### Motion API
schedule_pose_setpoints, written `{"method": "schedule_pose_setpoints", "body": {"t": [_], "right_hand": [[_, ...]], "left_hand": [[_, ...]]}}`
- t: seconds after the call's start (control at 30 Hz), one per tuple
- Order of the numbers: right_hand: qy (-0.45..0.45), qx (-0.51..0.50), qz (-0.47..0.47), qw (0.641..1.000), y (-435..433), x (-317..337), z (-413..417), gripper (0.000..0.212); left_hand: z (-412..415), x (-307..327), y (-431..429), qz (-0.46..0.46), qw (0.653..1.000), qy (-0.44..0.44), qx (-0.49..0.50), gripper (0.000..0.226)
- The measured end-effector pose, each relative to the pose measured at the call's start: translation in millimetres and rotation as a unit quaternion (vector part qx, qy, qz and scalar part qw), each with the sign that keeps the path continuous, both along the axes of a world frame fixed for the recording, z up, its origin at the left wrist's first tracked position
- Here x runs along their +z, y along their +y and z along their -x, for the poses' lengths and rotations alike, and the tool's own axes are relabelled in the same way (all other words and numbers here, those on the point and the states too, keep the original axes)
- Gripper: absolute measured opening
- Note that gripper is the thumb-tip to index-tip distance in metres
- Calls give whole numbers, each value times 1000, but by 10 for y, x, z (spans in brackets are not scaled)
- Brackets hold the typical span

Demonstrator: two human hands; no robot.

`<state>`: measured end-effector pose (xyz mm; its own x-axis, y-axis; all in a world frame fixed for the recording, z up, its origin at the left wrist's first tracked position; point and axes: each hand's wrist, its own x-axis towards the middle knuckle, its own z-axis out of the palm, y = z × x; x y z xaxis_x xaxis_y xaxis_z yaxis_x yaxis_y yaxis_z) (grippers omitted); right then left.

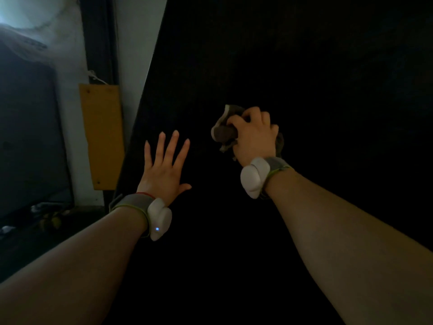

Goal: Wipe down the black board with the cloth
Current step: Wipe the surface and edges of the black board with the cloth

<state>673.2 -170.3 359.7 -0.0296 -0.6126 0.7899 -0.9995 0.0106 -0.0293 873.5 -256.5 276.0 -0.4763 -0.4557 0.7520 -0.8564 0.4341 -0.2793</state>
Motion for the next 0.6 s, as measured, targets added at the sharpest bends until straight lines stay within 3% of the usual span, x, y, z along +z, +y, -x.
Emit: {"method": "schedule_pose_setpoints", "body": {"t": [0.27, 0.6], "right_hand": [[65, 78, -77, 992, -21, -564, 13, 30], [104, 79, -204, 970, 116, -1037, 3, 29]], "left_hand": [[31, 20, 80, -37, 999, 4, -3, 122], [-54, -303, 220, -76, 997, -20, 14, 114]]}}
